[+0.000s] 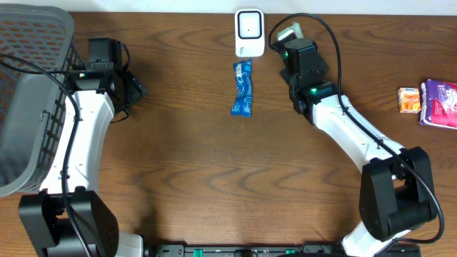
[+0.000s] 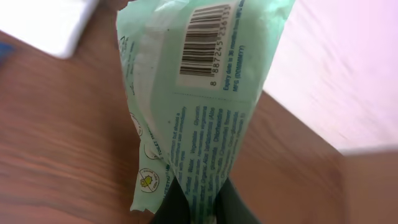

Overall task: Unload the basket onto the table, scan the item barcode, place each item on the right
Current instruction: 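Lift the mint-green pack and hold its barcode under the scanner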

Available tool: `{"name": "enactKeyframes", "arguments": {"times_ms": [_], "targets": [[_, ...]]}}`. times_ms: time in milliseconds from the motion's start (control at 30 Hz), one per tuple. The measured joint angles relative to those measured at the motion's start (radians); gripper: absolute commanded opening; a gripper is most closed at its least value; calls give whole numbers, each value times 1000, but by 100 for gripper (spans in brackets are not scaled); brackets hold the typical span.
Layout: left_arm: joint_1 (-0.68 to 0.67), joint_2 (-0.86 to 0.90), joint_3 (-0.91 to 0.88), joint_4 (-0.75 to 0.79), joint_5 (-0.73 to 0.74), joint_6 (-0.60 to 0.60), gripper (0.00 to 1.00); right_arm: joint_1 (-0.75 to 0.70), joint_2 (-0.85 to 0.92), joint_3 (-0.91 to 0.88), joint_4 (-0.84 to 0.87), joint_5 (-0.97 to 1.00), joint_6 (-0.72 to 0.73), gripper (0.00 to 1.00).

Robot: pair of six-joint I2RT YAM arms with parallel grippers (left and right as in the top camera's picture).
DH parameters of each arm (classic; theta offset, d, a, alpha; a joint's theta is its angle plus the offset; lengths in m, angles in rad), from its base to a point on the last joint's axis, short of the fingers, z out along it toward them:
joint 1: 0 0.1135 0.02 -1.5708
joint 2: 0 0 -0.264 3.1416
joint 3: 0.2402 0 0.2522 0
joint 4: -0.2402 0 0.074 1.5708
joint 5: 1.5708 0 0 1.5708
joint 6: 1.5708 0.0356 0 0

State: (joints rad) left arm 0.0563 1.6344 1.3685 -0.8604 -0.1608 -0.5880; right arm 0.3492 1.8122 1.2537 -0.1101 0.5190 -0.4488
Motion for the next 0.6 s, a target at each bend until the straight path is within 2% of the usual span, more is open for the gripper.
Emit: {"name": "enactKeyframes", "arguments": {"times_ms": [167,433,533,600], "targets": [[0,0,0,0,0,0,98,-5,72,0,-11,174,6,1],[0,0,0,0,0,0,98,0,282,-1,-9,379,11,2],[0,0,0,0,0,0,98,20,309,-2,-23,411,16,17],[0,0,0,0,0,0,98,47,309,-3,-27,416,39,32]]}}
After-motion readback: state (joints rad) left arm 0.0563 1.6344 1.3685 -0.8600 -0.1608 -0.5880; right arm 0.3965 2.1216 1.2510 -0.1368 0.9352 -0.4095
